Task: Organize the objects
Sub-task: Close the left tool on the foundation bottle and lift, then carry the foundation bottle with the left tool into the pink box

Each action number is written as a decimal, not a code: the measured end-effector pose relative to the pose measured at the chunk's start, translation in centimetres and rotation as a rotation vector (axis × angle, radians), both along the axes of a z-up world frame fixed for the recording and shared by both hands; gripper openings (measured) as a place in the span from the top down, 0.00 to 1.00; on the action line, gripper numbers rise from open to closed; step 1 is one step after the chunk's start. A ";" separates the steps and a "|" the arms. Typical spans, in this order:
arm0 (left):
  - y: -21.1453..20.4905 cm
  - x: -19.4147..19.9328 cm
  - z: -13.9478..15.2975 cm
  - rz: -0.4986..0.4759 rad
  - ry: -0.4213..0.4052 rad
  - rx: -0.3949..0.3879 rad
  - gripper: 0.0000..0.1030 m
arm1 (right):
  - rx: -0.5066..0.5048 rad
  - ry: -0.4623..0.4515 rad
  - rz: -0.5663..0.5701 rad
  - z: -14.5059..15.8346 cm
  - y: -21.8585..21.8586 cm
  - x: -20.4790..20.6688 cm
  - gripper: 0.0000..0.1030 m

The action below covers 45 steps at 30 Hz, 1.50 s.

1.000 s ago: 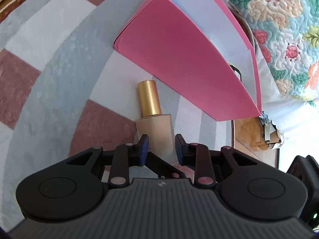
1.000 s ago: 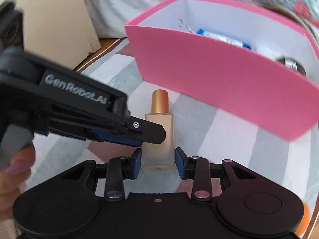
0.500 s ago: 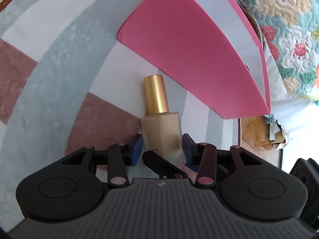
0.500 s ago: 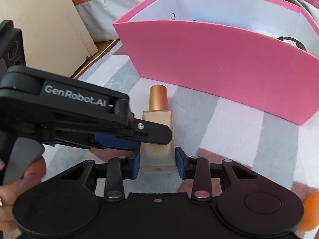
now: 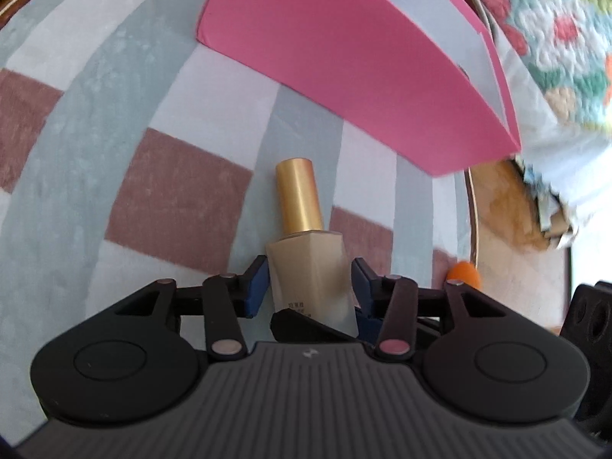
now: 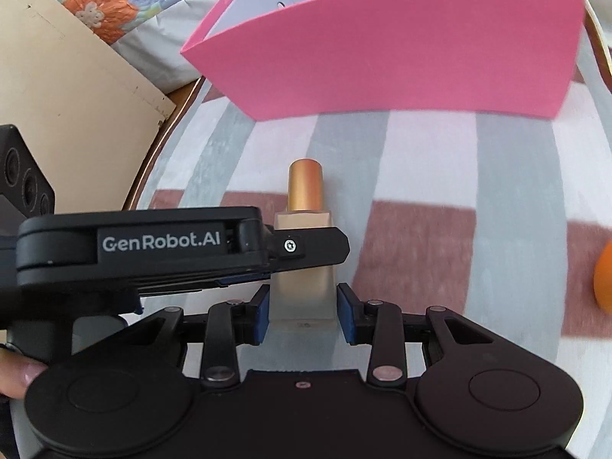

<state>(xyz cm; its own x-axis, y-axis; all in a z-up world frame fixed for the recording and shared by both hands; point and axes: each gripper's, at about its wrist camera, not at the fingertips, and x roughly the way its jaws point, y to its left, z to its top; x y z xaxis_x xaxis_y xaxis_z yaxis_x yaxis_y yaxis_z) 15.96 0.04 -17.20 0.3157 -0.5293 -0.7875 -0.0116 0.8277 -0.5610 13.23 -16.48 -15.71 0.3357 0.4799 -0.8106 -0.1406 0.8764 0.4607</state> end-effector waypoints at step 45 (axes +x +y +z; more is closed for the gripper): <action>-1.6 4.1 24.6 -0.093 -0.332 0.140 0.60 | -0.066 -0.302 0.201 20.6 -0.8 4.2 0.59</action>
